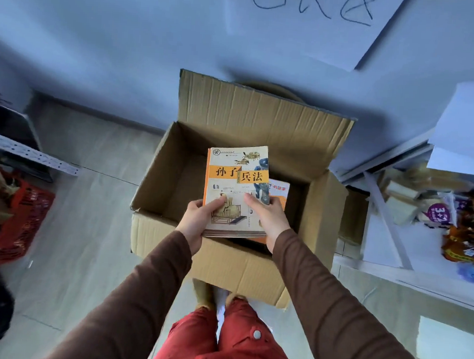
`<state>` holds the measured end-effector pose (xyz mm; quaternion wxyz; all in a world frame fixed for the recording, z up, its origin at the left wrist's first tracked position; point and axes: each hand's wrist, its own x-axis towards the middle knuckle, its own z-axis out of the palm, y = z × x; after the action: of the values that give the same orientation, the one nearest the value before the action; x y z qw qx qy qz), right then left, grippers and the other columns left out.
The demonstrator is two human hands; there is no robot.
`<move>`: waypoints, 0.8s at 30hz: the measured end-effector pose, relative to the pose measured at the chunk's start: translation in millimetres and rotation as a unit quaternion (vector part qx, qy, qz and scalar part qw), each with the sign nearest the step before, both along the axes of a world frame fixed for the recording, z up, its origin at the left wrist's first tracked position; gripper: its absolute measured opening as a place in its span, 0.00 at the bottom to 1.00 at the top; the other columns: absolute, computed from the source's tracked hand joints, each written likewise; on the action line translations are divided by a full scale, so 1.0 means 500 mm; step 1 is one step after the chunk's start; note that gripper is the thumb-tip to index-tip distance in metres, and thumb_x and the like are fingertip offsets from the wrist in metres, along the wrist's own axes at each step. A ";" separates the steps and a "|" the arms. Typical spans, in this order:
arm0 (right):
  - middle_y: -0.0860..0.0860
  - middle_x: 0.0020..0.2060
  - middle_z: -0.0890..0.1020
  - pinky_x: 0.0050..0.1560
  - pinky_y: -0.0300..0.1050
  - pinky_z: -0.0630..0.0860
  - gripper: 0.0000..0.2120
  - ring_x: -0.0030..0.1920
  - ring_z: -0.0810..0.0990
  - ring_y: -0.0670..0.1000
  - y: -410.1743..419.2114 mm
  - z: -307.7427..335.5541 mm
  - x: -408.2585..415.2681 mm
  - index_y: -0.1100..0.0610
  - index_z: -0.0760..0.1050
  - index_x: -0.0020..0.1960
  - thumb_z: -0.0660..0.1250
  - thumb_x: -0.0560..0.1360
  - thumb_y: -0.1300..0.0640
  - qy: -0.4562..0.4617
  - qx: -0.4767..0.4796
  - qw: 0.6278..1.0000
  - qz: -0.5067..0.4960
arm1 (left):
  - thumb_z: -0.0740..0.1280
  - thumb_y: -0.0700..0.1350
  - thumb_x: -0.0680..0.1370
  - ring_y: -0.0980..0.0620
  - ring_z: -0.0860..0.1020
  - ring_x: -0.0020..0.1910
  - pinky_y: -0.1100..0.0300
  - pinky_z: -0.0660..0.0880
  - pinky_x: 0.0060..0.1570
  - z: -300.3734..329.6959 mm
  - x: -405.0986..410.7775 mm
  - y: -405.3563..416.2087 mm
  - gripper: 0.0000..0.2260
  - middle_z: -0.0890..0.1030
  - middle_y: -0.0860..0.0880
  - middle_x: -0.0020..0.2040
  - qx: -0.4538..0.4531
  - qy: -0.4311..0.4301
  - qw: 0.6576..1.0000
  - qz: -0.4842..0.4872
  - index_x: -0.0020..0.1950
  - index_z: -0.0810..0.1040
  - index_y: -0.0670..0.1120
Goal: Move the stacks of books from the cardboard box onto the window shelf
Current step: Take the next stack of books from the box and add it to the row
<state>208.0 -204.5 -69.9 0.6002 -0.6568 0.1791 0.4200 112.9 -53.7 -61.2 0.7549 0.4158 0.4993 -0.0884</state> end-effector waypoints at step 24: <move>0.50 0.53 0.84 0.65 0.52 0.71 0.28 0.54 0.81 0.47 0.782 0.474 -0.971 0.56 0.71 0.61 0.79 0.68 0.48 -0.118 0.207 0.894 0.380 | 0.75 0.50 0.75 0.34 0.84 0.56 0.36 0.79 0.59 0.458 -1.095 0.547 0.27 0.85 0.35 0.58 0.223 -0.118 0.879 0.405 0.70 0.73 0.40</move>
<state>-277.6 186.4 167.2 0.5342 -0.5802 -0.2477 0.5627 -434.5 219.8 167.9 0.6652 0.3423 0.5377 0.3888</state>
